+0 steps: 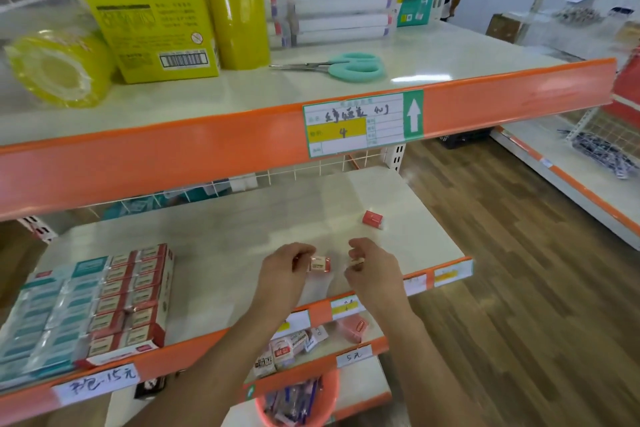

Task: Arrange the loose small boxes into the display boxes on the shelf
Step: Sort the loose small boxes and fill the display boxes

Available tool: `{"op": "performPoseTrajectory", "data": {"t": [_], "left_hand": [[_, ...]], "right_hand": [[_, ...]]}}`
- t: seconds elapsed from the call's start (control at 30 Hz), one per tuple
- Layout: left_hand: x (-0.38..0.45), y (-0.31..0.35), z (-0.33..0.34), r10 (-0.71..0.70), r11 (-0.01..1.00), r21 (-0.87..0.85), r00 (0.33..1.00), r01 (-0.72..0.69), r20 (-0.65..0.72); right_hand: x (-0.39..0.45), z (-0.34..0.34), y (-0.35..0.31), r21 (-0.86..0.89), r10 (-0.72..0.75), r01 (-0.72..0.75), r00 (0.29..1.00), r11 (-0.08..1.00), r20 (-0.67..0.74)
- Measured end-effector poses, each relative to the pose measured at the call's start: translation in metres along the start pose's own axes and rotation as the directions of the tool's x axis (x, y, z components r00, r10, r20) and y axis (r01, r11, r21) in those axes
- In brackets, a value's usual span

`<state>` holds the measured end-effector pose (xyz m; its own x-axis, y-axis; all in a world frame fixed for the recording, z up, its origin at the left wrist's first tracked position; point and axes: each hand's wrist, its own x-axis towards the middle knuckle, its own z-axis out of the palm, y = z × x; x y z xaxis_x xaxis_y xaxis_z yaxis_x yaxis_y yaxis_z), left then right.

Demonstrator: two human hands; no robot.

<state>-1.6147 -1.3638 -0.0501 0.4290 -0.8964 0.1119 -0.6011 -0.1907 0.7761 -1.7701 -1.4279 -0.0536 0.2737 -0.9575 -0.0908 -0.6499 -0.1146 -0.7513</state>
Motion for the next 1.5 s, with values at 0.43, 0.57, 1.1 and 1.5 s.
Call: {"op": "performPoseTrajectory", "data": {"t": [0.43, 0.57, 1.1, 1.5], "left_hand": [[-0.016, -0.030, -0.022, 0.154, 0.936, 0.301, 0.981, -0.183, 0.118], [-0.026, -0.035, -0.042, 0.162, 0.949, 0.267, 0.986, -0.165, 0.034], [-0.097, -0.110, -0.199, -0.081, 0.970, 0.214, 0.985, 0.114, -0.154], [-0.123, -0.141, -0.236, -0.067, 0.961, 0.257, 0.987, 0.103, -0.144]], "right_hand": [[-0.006, 0.020, -0.011, -0.110, -0.113, 0.118, 0.993, 0.987, 0.045], [-0.017, 0.028, -0.025, -0.061, -0.182, 0.184, 0.983, 0.981, 0.036], [-0.056, 0.129, -0.126, 0.227, -0.498, 0.447, 0.820, 0.865, 0.282], [-0.077, 0.180, -0.167, -0.015, -0.580, 0.615, 0.751, 0.789, 0.316]]}}
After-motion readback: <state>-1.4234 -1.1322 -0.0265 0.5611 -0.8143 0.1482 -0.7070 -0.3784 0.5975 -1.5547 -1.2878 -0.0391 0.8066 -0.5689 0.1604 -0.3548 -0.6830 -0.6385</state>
